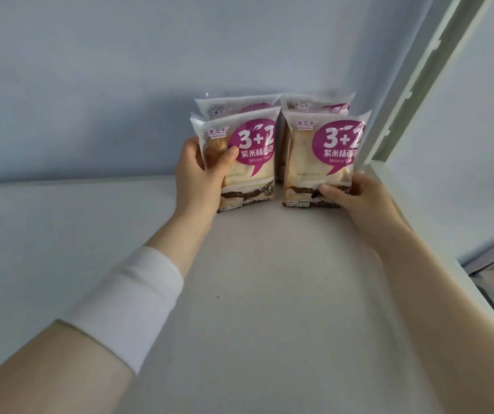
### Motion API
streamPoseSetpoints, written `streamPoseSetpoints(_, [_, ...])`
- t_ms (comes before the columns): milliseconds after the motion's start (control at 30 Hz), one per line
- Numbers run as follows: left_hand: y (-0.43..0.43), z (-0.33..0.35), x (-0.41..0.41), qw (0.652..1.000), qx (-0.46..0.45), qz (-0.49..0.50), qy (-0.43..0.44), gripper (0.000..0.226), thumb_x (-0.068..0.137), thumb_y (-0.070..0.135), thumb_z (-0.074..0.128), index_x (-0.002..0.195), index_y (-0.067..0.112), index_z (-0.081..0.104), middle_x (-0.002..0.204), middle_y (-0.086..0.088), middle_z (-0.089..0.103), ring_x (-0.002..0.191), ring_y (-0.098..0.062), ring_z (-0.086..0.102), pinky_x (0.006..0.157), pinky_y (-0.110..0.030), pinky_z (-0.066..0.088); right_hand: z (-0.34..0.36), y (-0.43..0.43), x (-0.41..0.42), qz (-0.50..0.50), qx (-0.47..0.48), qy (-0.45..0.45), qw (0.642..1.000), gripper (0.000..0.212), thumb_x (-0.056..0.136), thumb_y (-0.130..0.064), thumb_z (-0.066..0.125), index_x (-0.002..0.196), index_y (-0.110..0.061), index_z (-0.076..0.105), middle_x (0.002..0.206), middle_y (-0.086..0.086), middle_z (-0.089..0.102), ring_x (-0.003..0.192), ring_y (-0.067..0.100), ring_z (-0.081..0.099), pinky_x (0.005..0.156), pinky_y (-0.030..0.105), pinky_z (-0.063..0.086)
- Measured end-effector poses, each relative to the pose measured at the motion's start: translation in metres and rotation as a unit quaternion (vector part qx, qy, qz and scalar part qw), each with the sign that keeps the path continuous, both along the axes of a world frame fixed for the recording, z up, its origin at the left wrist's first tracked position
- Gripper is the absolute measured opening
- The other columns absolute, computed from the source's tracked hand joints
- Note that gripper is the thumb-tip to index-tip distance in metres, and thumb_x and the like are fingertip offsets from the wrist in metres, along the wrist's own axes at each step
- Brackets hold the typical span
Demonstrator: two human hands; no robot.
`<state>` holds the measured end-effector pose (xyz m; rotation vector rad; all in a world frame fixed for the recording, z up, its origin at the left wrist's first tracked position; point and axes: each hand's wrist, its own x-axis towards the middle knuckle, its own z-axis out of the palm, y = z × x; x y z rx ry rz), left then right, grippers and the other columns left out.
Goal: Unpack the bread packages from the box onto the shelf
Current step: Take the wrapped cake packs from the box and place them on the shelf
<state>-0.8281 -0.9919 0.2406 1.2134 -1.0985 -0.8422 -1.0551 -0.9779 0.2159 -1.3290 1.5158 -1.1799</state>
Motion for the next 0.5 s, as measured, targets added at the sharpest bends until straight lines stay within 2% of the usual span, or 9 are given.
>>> streamPoseSetpoints(67, [-0.006,-0.004,0.000,0.999,-0.010,0.015,-0.027,0.023,0.080,0.023,0.070,0.084,0.030,0.048,0.091,0.009,0.062,0.089,-0.009,0.063,0.082,-0.034,0.055,-0.002,-0.009,0.002,-0.016,-0.014,0.035,0.999,0.028,0.075,-0.022,0.074,0.102,-0.017,0.067,0.098,-0.001,0.071,0.089,0.012,0.066,0.082,0.023,0.051])
streamPoseSetpoints(167, [-0.012,-0.008,0.001,0.994,-0.025,0.054,-0.095,0.024,0.077,0.033,0.071,0.092,0.024,0.055,0.108,-0.004,0.057,0.103,-0.017,0.056,0.084,-0.030,0.051,-0.004,-0.013,0.007,-0.039,-0.035,0.057,0.997,0.027,0.073,-0.021,0.076,0.098,-0.017,0.066,0.098,0.003,0.070,0.089,0.017,0.064,0.083,0.028,0.051])
streamPoseSetpoints(233, [-0.015,-0.009,0.000,0.991,-0.029,0.067,-0.112,0.033,0.077,0.032,0.072,0.101,0.019,0.055,0.113,-0.008,0.055,0.102,-0.015,0.055,0.083,-0.026,0.048,-0.006,-0.013,0.009,-0.059,-0.047,0.061,0.995,0.032,0.072,-0.019,0.077,0.099,-0.018,0.060,0.091,-0.005,0.067,0.082,0.011,0.062,0.076,0.020,0.050])
streamPoseSetpoints(300, [-0.013,-0.007,-0.003,0.992,-0.035,0.071,-0.093,0.038,0.077,0.027,0.074,0.104,0.020,0.048,0.106,0.003,0.057,0.091,0.001,0.055,0.079,-0.017,0.047,-0.007,-0.012,0.011,-0.084,-0.055,0.060,0.993,0.039,0.071,-0.017,0.078,0.099,-0.020,0.050,0.084,-0.015,0.058,0.075,0.000,0.056,0.063,0.005,0.045])
streamPoseSetpoints(367, [-0.012,-0.005,-0.005,0.994,-0.032,0.081,-0.072,0.044,0.076,0.023,0.075,0.103,0.020,0.041,0.095,0.017,0.052,0.081,0.010,0.053,0.073,-0.007,0.044,-0.007,-0.009,0.013,-0.099,-0.050,0.068,0.991,0.042,0.072,-0.018,0.078,0.098,-0.019,0.046,0.082,-0.019,0.052,0.072,-0.005,0.051,0.056,-0.002,0.040])
streamPoseSetpoints(433, [-0.009,-0.003,-0.007,0.994,-0.023,0.075,-0.076,0.044,0.076,0.025,0.075,0.102,0.018,0.040,0.092,0.019,0.049,0.080,0.009,0.051,0.070,-0.002,0.043,-0.005,-0.005,0.015,-0.111,-0.041,0.081,0.990,0.040,0.073,-0.020,0.077,0.098,-0.018,0.046,0.082,-0.019,0.050,0.071,-0.005,0.049,0.056,-0.002,0.039])
streamPoseSetpoints(500, [-0.006,-0.002,-0.005,0.994,-0.015,0.065,-0.082,0.045,0.078,0.028,0.073,0.106,0.016,0.041,0.098,0.014,0.052,0.084,0.007,0.052,0.070,-0.001,0.044,-0.002,0.000,0.021,-0.121,-0.029,0.099,0.987,0.040,0.075,-0.024,0.075,0.104,-0.018,0.048,0.090,-0.014,0.055,0.080,0.000,0.053,0.067,0.005,0.041])
